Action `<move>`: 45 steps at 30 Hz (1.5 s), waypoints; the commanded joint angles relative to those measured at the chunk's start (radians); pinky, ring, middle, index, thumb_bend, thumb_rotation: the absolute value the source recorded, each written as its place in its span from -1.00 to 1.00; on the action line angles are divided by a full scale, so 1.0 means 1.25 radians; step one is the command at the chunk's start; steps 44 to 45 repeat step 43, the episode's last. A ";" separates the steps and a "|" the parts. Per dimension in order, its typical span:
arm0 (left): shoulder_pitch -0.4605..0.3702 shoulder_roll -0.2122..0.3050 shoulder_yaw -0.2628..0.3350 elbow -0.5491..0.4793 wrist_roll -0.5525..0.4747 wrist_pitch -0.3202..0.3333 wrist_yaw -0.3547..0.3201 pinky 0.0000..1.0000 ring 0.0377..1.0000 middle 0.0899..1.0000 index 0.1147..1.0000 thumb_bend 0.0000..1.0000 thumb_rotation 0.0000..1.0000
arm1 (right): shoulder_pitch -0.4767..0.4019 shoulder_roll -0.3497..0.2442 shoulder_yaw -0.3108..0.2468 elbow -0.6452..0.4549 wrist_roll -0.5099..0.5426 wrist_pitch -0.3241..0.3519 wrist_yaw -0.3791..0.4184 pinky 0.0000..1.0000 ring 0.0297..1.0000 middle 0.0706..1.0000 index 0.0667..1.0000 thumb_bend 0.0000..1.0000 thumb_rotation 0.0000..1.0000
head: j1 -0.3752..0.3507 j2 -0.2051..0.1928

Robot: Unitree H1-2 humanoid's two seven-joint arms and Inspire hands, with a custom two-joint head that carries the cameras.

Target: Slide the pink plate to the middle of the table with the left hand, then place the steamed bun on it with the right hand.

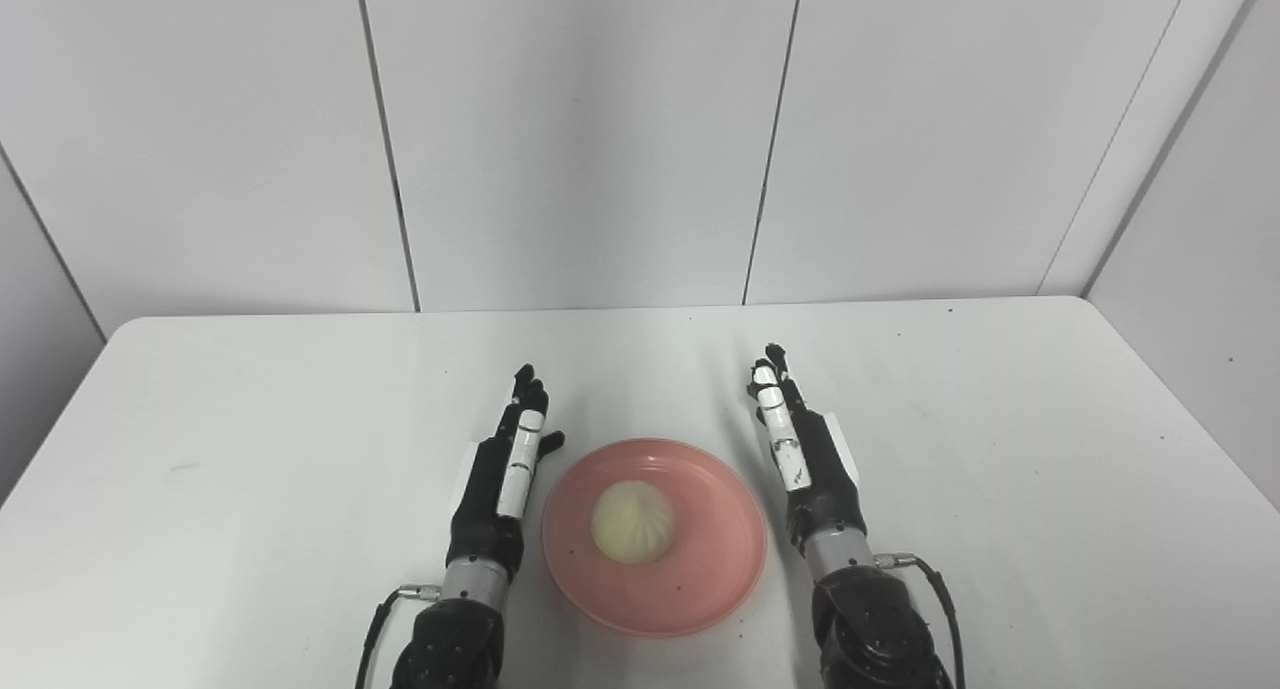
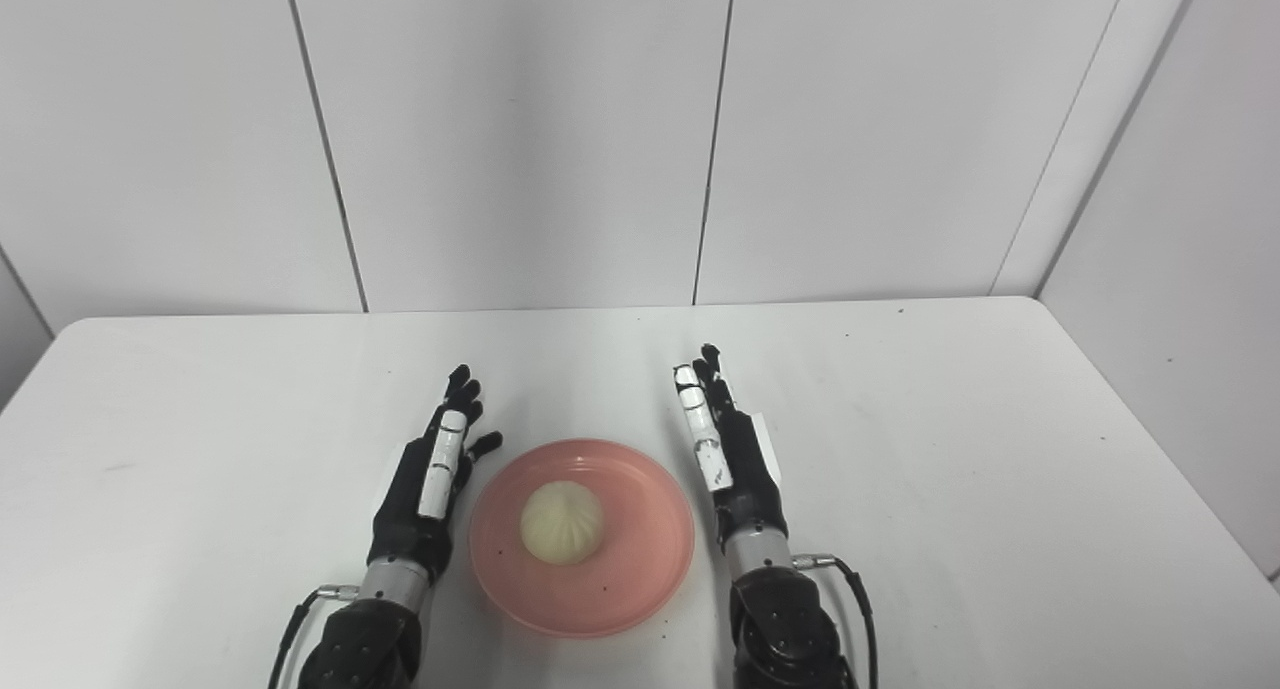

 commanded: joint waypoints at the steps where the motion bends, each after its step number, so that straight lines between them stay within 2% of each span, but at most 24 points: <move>1: 0.003 -0.001 0.004 -0.008 0.002 0.012 0.004 1.00 1.00 1.00 1.00 0.27 1.00 | -0.023 -0.003 0.004 -0.017 0.010 0.010 0.001 0.98 0.91 0.95 1.00 0.39 1.00 | 0.000 0.001; 14: 0.002 -0.005 0.005 -0.012 -0.001 0.027 0.003 1.00 1.00 1.00 1.00 0.37 1.00 | -0.021 -0.011 0.015 -0.029 0.012 0.041 0.001 0.93 0.91 0.94 0.95 0.46 1.00 | -0.001 0.001; 22: 0.005 -0.003 0.002 -0.020 0.008 0.027 0.006 1.00 1.00 1.00 1.00 0.35 1.00 | -0.018 -0.012 0.020 -0.039 0.012 0.047 0.001 0.96 0.92 0.94 0.98 0.43 1.00 | -0.002 0.002; 25: 0.007 0.000 -0.002 -0.013 0.021 -0.012 0.016 1.00 1.00 1.00 1.00 0.31 1.00 | -0.018 -0.012 0.022 -0.041 0.012 0.048 0.000 0.96 0.92 0.94 0.98 0.42 1.00 | -0.004 0.003; 29: 0.009 0.002 -0.008 0.016 0.063 -0.133 0.058 1.00 1.00 1.00 1.00 0.29 1.00 | -0.017 -0.013 0.023 -0.044 0.012 0.052 0.000 0.96 0.92 0.94 0.98 0.43 0.99 | -0.006 0.004; 31: 0.009 0.001 -0.009 0.027 0.070 -0.167 0.066 1.00 1.00 1.00 1.00 0.31 1.00 | -0.017 -0.014 0.024 -0.044 0.011 0.053 0.000 0.95 0.92 0.93 0.98 0.42 1.00 | -0.004 0.004; 35: 0.008 -0.001 -0.010 0.035 0.079 -0.176 0.071 1.00 1.00 1.00 1.00 0.30 0.99 | -0.016 -0.014 0.024 -0.044 0.011 0.055 -0.001 0.95 0.92 0.93 0.97 0.41 0.99 | -0.006 0.004; 45: 0.009 0.003 -0.011 0.028 0.080 -0.156 0.060 1.00 1.00 1.00 1.00 0.29 1.00 | -0.014 -0.015 0.030 -0.050 0.006 0.062 -0.002 0.93 0.90 0.92 0.96 0.40 0.98 | -0.008 0.005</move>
